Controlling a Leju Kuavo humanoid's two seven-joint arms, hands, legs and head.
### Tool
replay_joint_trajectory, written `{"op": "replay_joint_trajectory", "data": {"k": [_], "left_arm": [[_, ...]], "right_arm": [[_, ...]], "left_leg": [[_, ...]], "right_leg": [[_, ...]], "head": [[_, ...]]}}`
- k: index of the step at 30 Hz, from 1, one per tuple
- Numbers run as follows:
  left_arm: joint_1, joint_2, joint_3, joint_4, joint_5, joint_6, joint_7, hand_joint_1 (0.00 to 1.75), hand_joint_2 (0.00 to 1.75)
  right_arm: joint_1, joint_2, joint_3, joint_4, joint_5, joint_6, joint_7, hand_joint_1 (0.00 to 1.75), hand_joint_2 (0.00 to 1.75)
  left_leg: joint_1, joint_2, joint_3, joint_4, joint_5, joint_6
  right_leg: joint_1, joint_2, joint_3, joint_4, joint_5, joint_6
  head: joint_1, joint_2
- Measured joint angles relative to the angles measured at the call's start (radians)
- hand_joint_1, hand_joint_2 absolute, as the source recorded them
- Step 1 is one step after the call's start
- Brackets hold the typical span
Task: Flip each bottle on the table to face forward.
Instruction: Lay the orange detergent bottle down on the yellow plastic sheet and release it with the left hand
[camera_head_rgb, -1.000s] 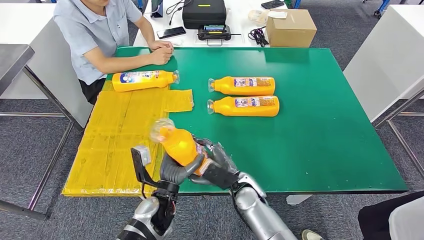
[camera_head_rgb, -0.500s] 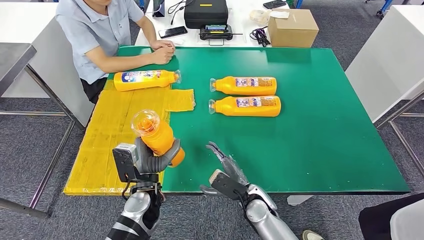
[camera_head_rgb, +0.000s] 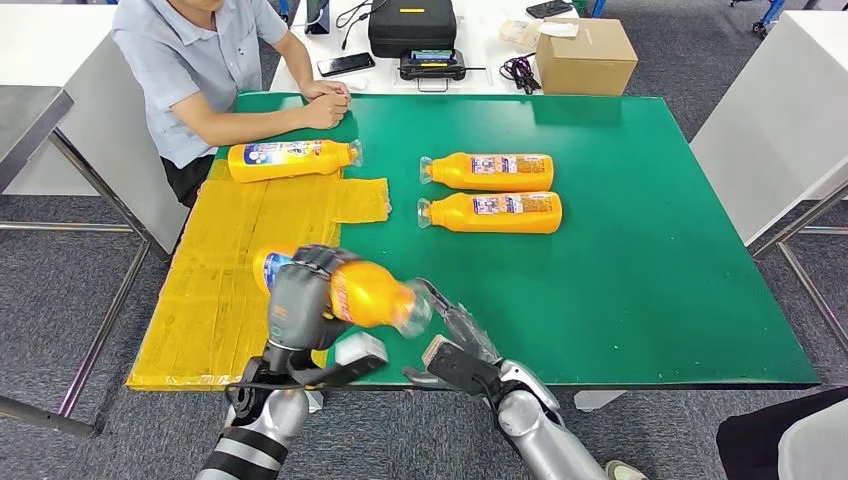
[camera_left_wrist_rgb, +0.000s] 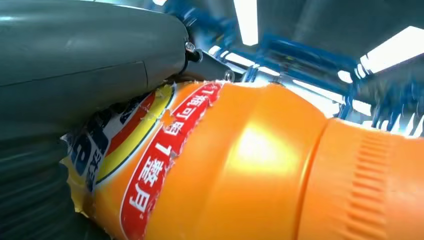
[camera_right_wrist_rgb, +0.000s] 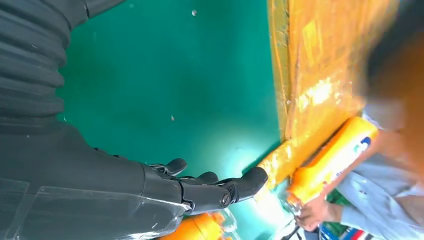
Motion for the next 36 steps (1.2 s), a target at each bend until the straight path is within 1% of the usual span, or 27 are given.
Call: {"op": "replay_joint_trajectory", "data": {"k": [1, 5, 6, 7, 9, 10, 14, 15, 18, 21, 23, 24, 27, 28, 29, 30, 31, 32, 33, 34, 36], "left_arm": [[-0.002, 0.000, 0.010, 0.005, -0.039, 0.000, 0.002, 1.75, 1.75], [-0.005, 0.000, 0.028, 0.013, -0.078, 0.001, 0.005, 1.75, 1.75], [-0.010, 0.000, 0.045, 0.023, -0.065, 0.002, 0.021, 1.75, 1.75], [-0.020, 0.002, 0.065, 0.039, -0.068, 0.002, 0.054, 1.75, 1.75], [-0.045, 0.011, 0.091, 0.077, -0.081, 0.004, 0.146, 1.75, 1.75], [-0.057, 0.018, 0.094, 0.095, -0.119, 0.004, 0.187, 1.75, 1.75], [-0.093, 0.044, 0.091, 0.160, -0.159, 0.004, 0.263, 1.75, 1.75], [-0.106, 0.050, 0.088, 0.184, -0.157, 0.003, 0.277, 1.72, 1.75], [-0.146, 0.068, 0.069, 0.270, -0.142, -0.007, 0.306, 1.65, 1.75], [-0.185, 0.085, 0.045, 0.352, -0.141, -0.032, 0.335, 1.65, 1.75], [-0.215, 0.098, 0.025, 0.412, -0.148, -0.050, 0.364, 1.60, 1.75], [-0.231, 0.105, 0.016, 0.441, -0.152, -0.057, 0.375, 1.54, 1.75], [-0.269, 0.122, -0.009, 0.514, -0.159, -0.078, 0.386, 1.25, 1.75], [-0.278, 0.126, -0.015, 0.533, -0.159, -0.084, 0.387, 1.19, 1.75], [-0.285, 0.129, -0.021, 0.549, -0.159, -0.088, 0.387, 1.19, 1.75], [-0.291, 0.131, -0.026, 0.563, -0.159, -0.092, 0.387, 1.05, 1.75], [-0.297, 0.133, -0.031, 0.574, -0.159, -0.095, 0.387, 0.82, 1.75], [-0.303, 0.134, -0.035, 0.583, -0.159, -0.097, 0.387, 0.58, 1.75], [-0.308, 0.136, -0.038, 0.590, -0.159, -0.098, 0.387, 0.29, 1.75], [-0.312, 0.137, -0.041, 0.597, -0.160, -0.099, 0.389, 0.14, 1.75], [-0.319, 0.139, -0.048, 0.608, -0.164, -0.101, 0.395, 0.00, 1.75]], "right_arm": [[-0.002, 0.000, 0.000, 0.000, -0.001, 0.000, -0.001, 0.00, 1.75], [-0.004, 0.000, 0.000, 0.001, -0.001, 0.001, -0.001, 0.00, 1.75], [-0.006, 0.000, 0.001, 0.001, -0.002, 0.002, -0.002, 0.00, 1.75], [-0.008, -0.001, 0.002, 0.002, -0.004, 0.005, -0.004, 0.00, 1.75], [-0.013, -0.001, 0.005, 0.002, -0.011, 0.011, -0.007, 0.00, 1.75], [-0.015, -0.001, 0.007, 0.003, -0.013, 0.014, -0.007, 0.00, 1.75], [-0.019, -0.001, 0.008, 0.005, -0.018, 0.019, -0.007, 0.00, 1.75], [-0.020, -0.001, 0.008, 0.005, -0.018, 0.020, -0.008, 0.00, 1.75], [-0.023, 0.000, 0.009, 0.006, -0.020, 0.027, -0.008, 0.00, 1.75], [-0.026, 0.000, 0.009, 0.010, -0.023, 0.036, -0.007, 0.00, 1.75], [-0.032, 0.000, 0.009, 0.015, -0.026, 0.040, -0.007, 0.00, 1.75], [-0.035, 0.001, 0.009, 0.019, -0.028, 0.041, -0.007, 0.00, 1.75], [-0.045, 0.004, 0.009, 0.029, -0.031, 0.044, -0.008, 0.00, 1.75], [-0.048, 0.005, 0.009, 0.033, -0.031, 0.045, -0.008, 0.00, 1.75], [-0.049, 0.005, 0.009, 0.035, -0.032, 0.046, -0.008, 0.00, 1.75], [-0.050, 0.005, 0.009, 0.037, -0.032, 0.046, -0.008, 0.00, 1.75], [-0.050, 0.005, 0.009, 0.039, -0.032, 0.046, -0.008, 0.00, 1.75], [-0.050, 0.005, 0.009, 0.041, -0.032, 0.046, -0.008, 0.00, 1.75], [-0.050, 0.005, 0.009, 0.043, -0.032, 0.046, -0.008, 0.00, 1.75], [-0.050, 0.005, 0.009, 0.044, -0.032, 0.046, -0.008, 0.00, 1.75], [-0.050, 0.005, 0.009, 0.045, -0.032, 0.046, -0.008, 0.00, 1.75]], "left_leg": [[0.000, 0.000, 0.000, 0.000, 0.000, 0.000], [0.000, 0.000, 0.000, 0.000, 0.000, 0.000], [0.000, 0.000, 0.000, 0.000, 0.000, 0.000], [0.000, 0.000, 0.000, 0.000, 0.000, 0.000], [0.000, -0.001, 0.000, 0.000, 0.001, 0.001], [0.000, -0.001, 0.000, 0.000, 0.001, 0.001], [0.000, -0.001, 0.000, 0.000, 0.001, 0.001], [0.000, -0.001, 0.000, 0.000, 0.001, 0.001], [0.000, -0.001, 0.000, 0.000, 0.001, 0.001], [0.000, -0.001, 0.000, 0.000, 0.001, 0.001], [0.000, -0.001, 0.000, 0.000, 0.001, 0.001], [0.000, -0.001, 0.000, 0.000, 0.001, 0.001], [0.000, -0.001, 0.000, 0.000, 0.001, 0.000], [0.000, -0.001, 0.000, 0.000, 0.001, 0.000], [0.000, -0.001, 0.000, 0.000, 0.001, 0.000], [0.000, -0.001, 0.000, 0.000, 0.001, 0.000], [0.000, -0.001, 0.000, 0.000, 0.001, 0.000], [0.000, -0.001, 0.000, 0.000, 0.001, 0.000], [0.000, -0.001, 0.000, 0.000, 0.001, 0.000], [0.000, -0.001, -0.001, 0.000, 0.001, 0.000], [0.000, -0.001, 0.000, 0.000, 0.001, 0.000]], "right_leg": [[0.000, 0.000, 0.000, 0.000, 0.000, 0.000], [0.000, 0.000, 0.000, 0.000, 0.000, 0.000], [0.000, 0.000, 0.000, 0.000, 0.000, 0.000], [0.000, 0.000, 0.000, 0.000, 0.000, 0.000], [0.000, 0.000, 0.000, 0.000, 0.000, 0.000], [0.000, 0.000, 0.000, 0.000, 0.000, 0.000], [0.000, 0.000, 0.000, 0.000, 0.000, 0.000], [0.000, 0.000, 0.000, 0.000, 0.000, 0.000], [0.000, 0.000, 0.000, 0.000, 0.000, 0.000], [0.000, 0.000, 0.000, 0.000, 0.000, 0.000], [0.000, 0.000, 0.000, 0.000, 0.000, 0.000], [0.000, 0.000, 0.000, 0.000, 0.000, 0.000], [0.000, 0.000, 0.000, 0.001, 0.000, 0.000], [0.000, 0.000, 0.000, 0.001, 0.000, 0.000], [0.000, 0.000, 0.000, 0.001, 0.000, 0.000], [0.000, 0.000, 0.000, 0.001, 0.000, 0.000], [0.000, 0.000, 0.000, 0.001, 0.000, 0.000], [0.000, 0.000, 0.000, 0.001, 0.000, 0.000], [0.000, 0.000, 0.000, 0.001, 0.000, 0.000], [0.000, 0.000, 0.000, 0.001, 0.000, 0.000], [0.000, 0.000, 0.000, 0.001, 0.000, 0.000]], "head": [[0.000, 0.000], [0.000, 0.000], [0.000, 0.000], [0.000, 0.000], [0.000, 0.000], [0.000, 0.000], [0.000, 0.000], [0.000, 0.000], [0.000, 0.000], [0.000, 0.000], [0.000, 0.000], [0.000, 0.000], [0.000, 0.000], [0.000, 0.000], [0.000, 0.000], [0.000, 0.000], [0.000, 0.000], [0.000, 0.000], [0.000, 0.000], [0.000, 0.000], [0.000, 0.000]]}}
